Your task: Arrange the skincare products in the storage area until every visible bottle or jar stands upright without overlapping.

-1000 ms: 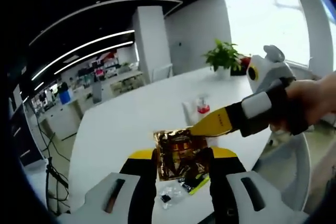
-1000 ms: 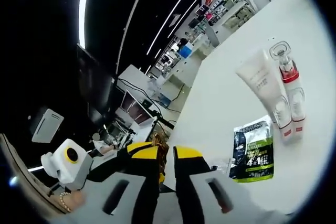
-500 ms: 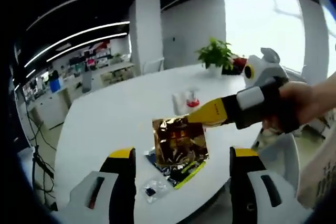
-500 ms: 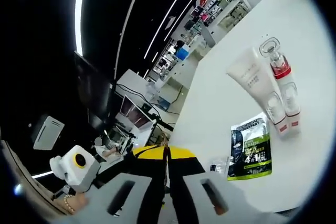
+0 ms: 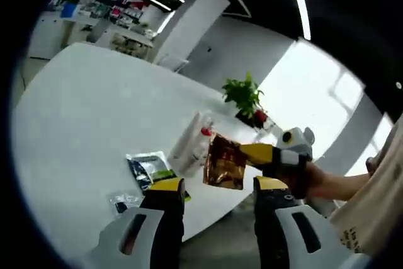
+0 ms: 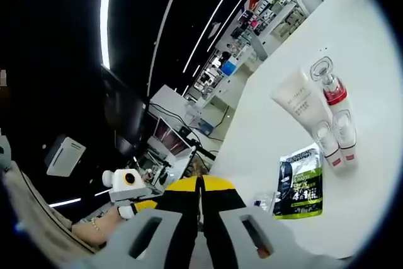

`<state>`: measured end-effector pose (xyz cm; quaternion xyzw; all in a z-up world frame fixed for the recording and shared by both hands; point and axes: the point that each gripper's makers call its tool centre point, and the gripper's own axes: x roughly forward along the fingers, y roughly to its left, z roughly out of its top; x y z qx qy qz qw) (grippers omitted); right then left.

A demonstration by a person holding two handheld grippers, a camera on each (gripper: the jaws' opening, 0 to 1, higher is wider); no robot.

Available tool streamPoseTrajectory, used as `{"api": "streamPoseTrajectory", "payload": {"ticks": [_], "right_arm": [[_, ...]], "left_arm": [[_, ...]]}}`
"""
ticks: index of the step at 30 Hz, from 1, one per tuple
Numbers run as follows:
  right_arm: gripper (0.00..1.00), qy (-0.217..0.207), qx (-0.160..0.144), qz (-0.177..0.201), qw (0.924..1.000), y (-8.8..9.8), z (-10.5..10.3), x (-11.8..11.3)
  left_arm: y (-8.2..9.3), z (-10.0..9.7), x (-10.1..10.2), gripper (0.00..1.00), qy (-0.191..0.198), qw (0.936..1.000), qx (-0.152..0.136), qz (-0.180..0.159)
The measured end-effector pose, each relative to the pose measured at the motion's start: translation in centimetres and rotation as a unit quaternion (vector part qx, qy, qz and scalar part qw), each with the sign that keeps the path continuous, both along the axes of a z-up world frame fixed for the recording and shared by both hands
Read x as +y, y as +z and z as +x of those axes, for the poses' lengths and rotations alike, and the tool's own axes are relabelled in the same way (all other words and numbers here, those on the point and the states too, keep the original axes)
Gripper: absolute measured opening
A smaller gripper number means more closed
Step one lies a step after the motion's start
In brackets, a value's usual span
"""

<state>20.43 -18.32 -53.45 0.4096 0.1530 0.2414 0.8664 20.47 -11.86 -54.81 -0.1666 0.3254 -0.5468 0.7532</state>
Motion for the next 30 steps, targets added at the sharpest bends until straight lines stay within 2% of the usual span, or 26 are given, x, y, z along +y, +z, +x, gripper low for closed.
{"api": "streamPoseTrajectory", "payload": {"ticks": [2, 6, 9, 11, 14, 15, 18, 19, 22, 23, 25, 27, 30], "right_arm": [[0.01, 0.002, -0.003, 0.007, 1.0000, 0.2, 0.0, 0.1], [0.01, 0.005, -0.005, 0.009, 0.9999, 0.2, 0.0, 0.2], [0.01, 0.005, -0.004, 0.011, 0.9999, 0.1, 0.3, 0.4], [0.01, 0.004, -0.002, 0.010, 0.9999, -0.1, 0.5, 0.5], [0.01, 0.004, 0.002, -0.008, 1.0000, -0.6, 0.8, 0.7], [0.01, 0.004, 0.003, -0.015, 0.9999, -0.7, 0.9, 0.8], [0.01, 0.008, 0.007, -0.059, 0.9982, -1.7, 1.6, 1.3], [0.01, 0.010, 0.009, -0.070, 0.9974, -2.0, 1.8, 1.5], [0.02, 0.012, 0.010, -0.136, 0.9906, -3.4, 2.7, 1.9], [0.02, 0.013, 0.009, -0.143, 0.9896, -3.6, 2.8, 2.0], [0.02, 0.019, 0.001, -0.178, 0.9839, -4.2, 3.4, 2.7], [0.02, 0.024, 0.006, -0.224, 0.9744, -5.4, 4.1, 3.1], [0.01, 0.037, 0.010, -0.263, 0.9641, -6.9, 5.1, 4.1]], "left_arm": [[-0.4, -0.1, -0.2, 0.31, -0.006, 1.0000, 0.001, 0.006], [-0.2, 0.0, -0.6, 0.21, -0.003, 0.9997, 0.020, -0.016], [-0.5, 0.3, -0.7, 0.12, -0.004, 0.9997, 0.021, -0.015], [-0.7, 0.4, -0.7, 0.02, -0.005, 0.9996, 0.024, -0.013], [-1.1, 1.0, -0.3, 0.00, 0.003, 0.9994, 0.034, -0.005], [-1.4, 1.0, -0.2, 0.00, 0.004, 0.9988, 0.048, 0.004], [-2.0, 1.3, 0.2, 0.00, 0.011, 0.9982, 0.058, 0.016], [-2.4, 1.4, 0.5, 0.00, 0.015, 0.9974, 0.067, 0.022], [-3.1, 1.8, 1.3, 0.00, 0.028, 0.9947, 0.096, 0.024], [-3.3, 1.9, 1.5, 0.00, 0.030, 0.9941, 0.101, 0.025], [-4.0, 2.2, 2.1, 0.00, 0.039, 0.9925, 0.112, 0.030], [-4.7, 2.6, 2.7, 0.00, 0.045, 0.9910, 0.121, 0.035], [-6.1, 3.3, 3.7, 0.00, 0.060, 0.9877, 0.134, 0.053]]}}
